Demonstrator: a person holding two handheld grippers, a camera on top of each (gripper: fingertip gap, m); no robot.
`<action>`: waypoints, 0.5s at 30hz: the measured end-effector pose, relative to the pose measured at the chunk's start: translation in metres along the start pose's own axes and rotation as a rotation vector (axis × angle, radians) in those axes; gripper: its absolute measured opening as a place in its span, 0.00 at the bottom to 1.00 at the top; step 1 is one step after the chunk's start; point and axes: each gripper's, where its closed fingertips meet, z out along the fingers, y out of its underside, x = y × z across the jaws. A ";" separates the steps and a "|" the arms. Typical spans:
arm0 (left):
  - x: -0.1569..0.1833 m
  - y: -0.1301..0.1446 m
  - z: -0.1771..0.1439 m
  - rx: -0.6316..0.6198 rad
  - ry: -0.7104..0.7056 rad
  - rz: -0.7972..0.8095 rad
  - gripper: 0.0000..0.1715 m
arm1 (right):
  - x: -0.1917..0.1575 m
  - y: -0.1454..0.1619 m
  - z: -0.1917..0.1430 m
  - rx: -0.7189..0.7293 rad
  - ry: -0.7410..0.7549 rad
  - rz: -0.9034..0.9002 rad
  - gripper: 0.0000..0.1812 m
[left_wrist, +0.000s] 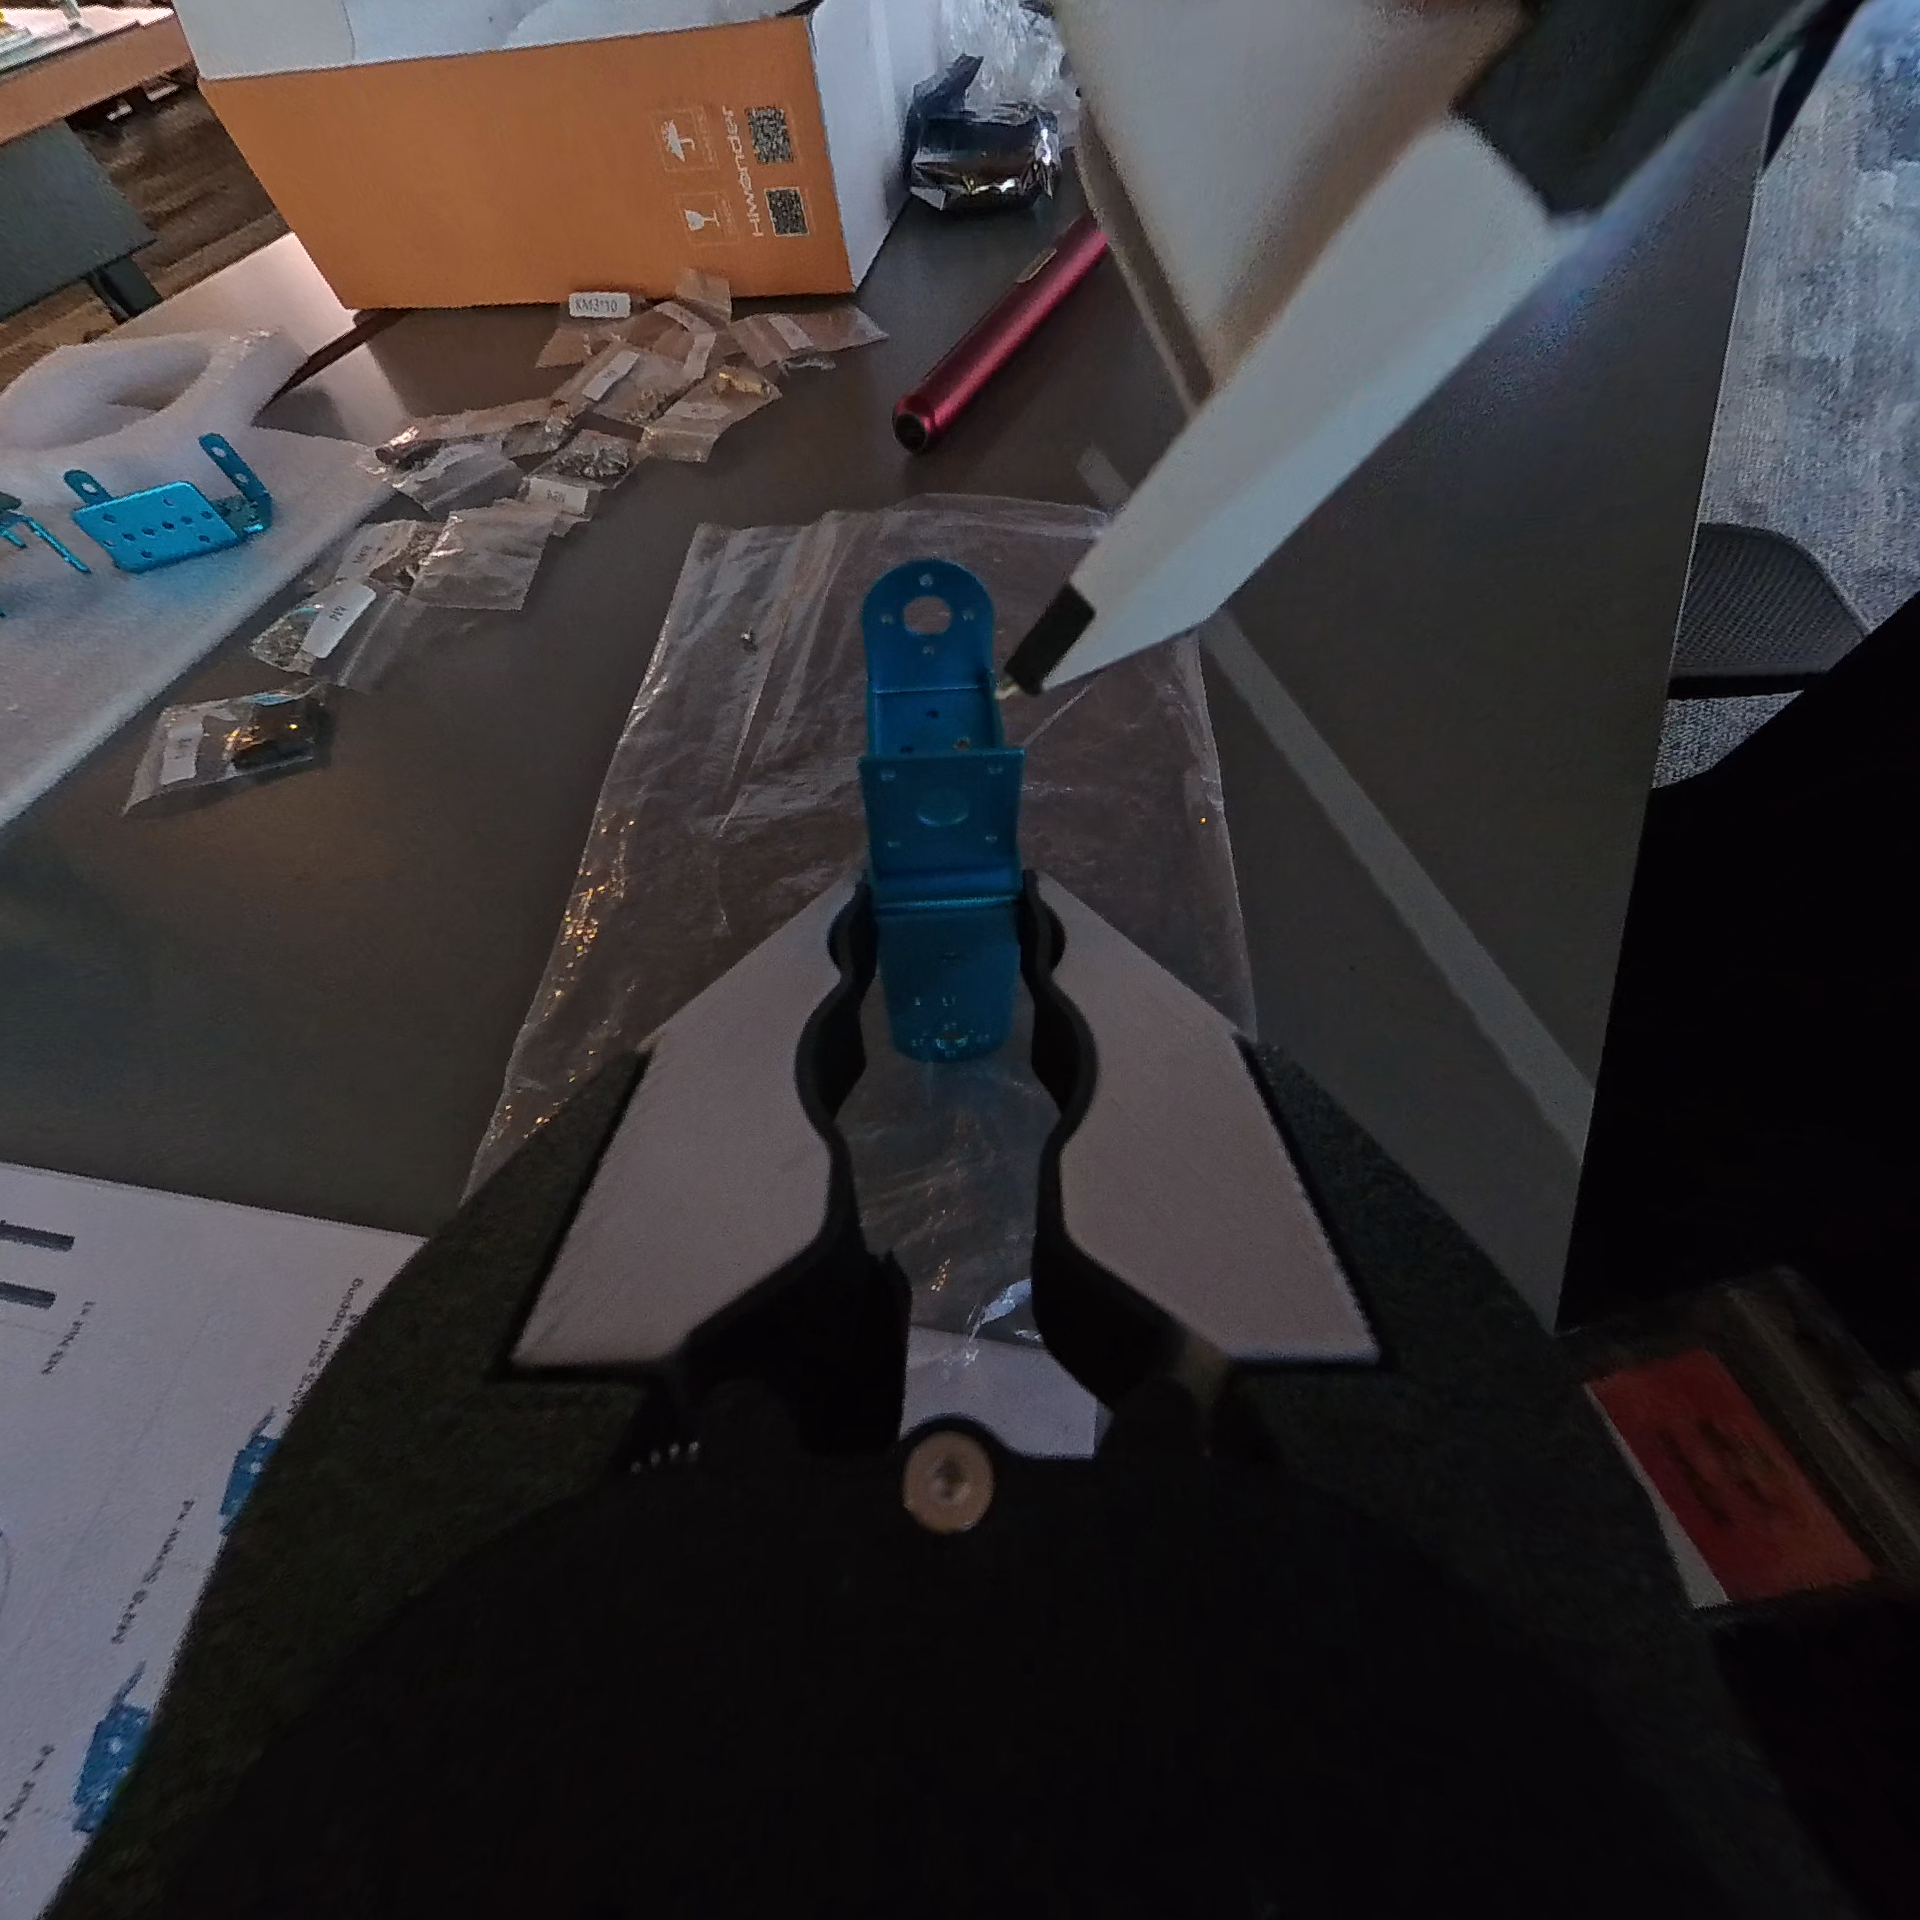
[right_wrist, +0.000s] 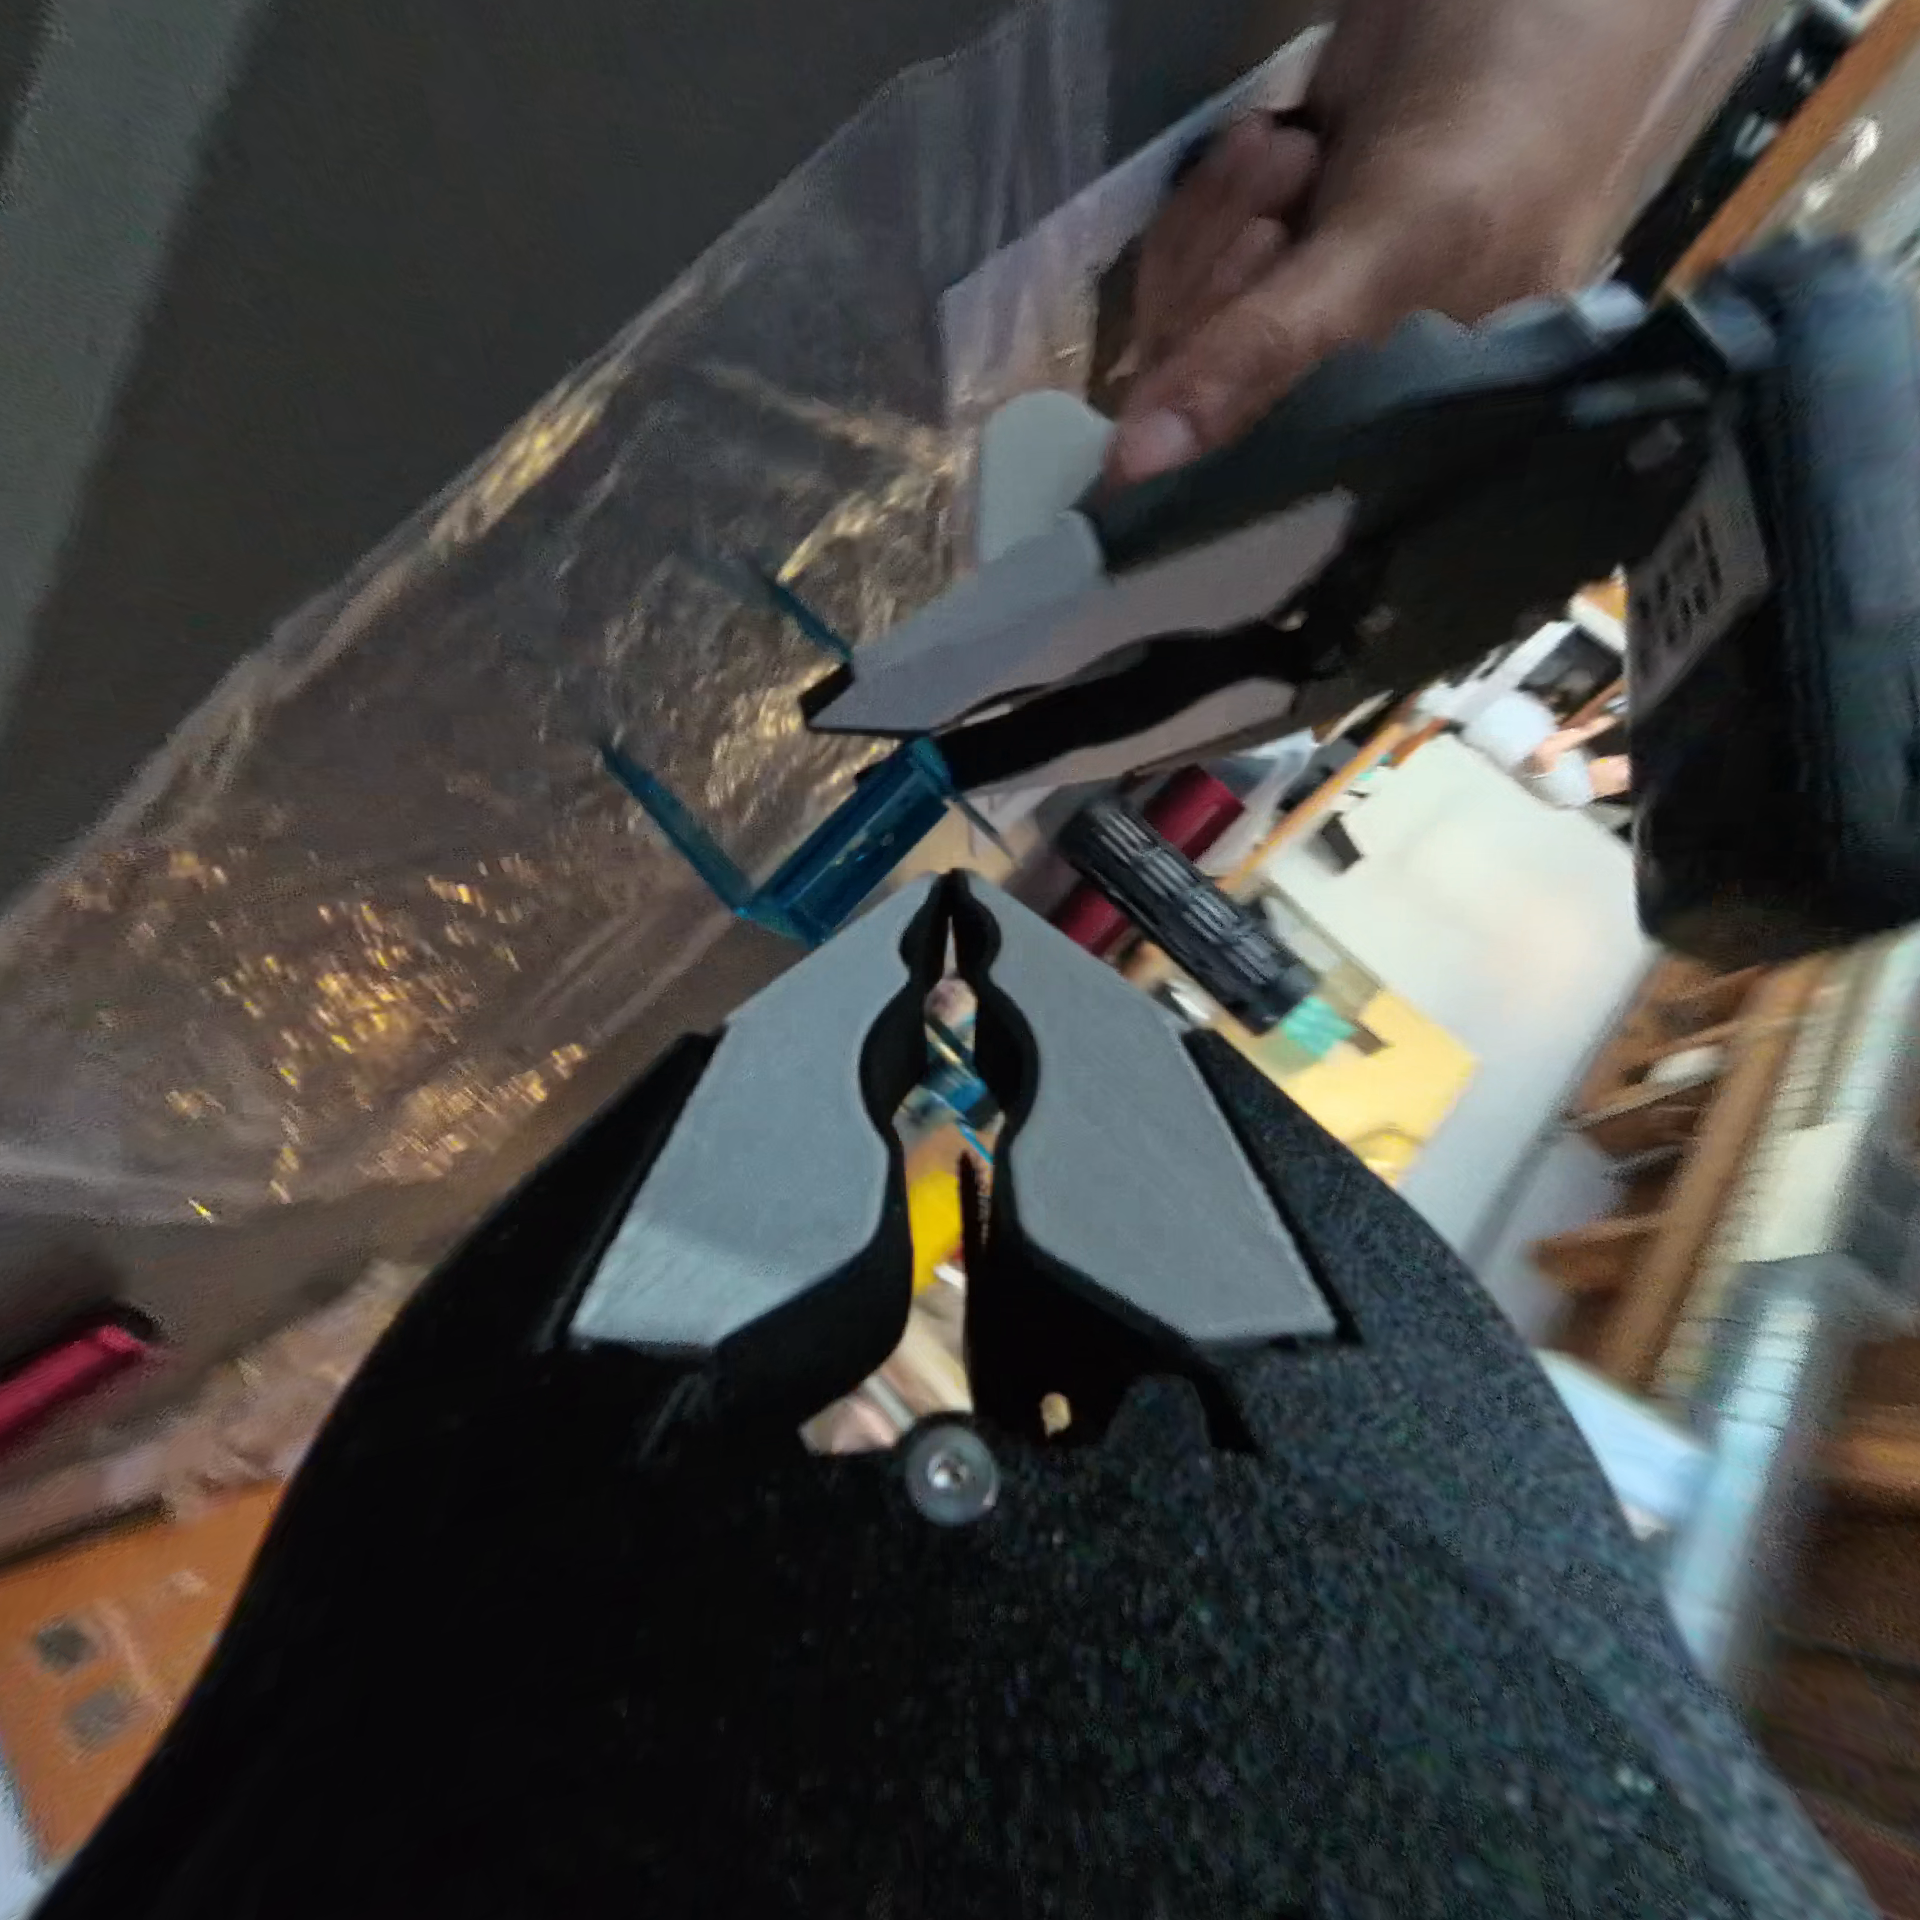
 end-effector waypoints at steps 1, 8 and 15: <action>0.000 0.000 0.000 0.000 0.000 0.000 0.15 | 0.004 0.001 -0.002 0.051 -0.017 0.111 0.00; 0.000 0.000 0.000 -0.001 -0.005 0.009 0.16 | 0.002 0.013 -0.013 0.476 -0.372 0.962 0.00; 0.006 0.000 0.001 -0.002 -0.021 0.102 0.16 | -0.007 0.008 -0.016 0.721 -1.043 1.266 0.00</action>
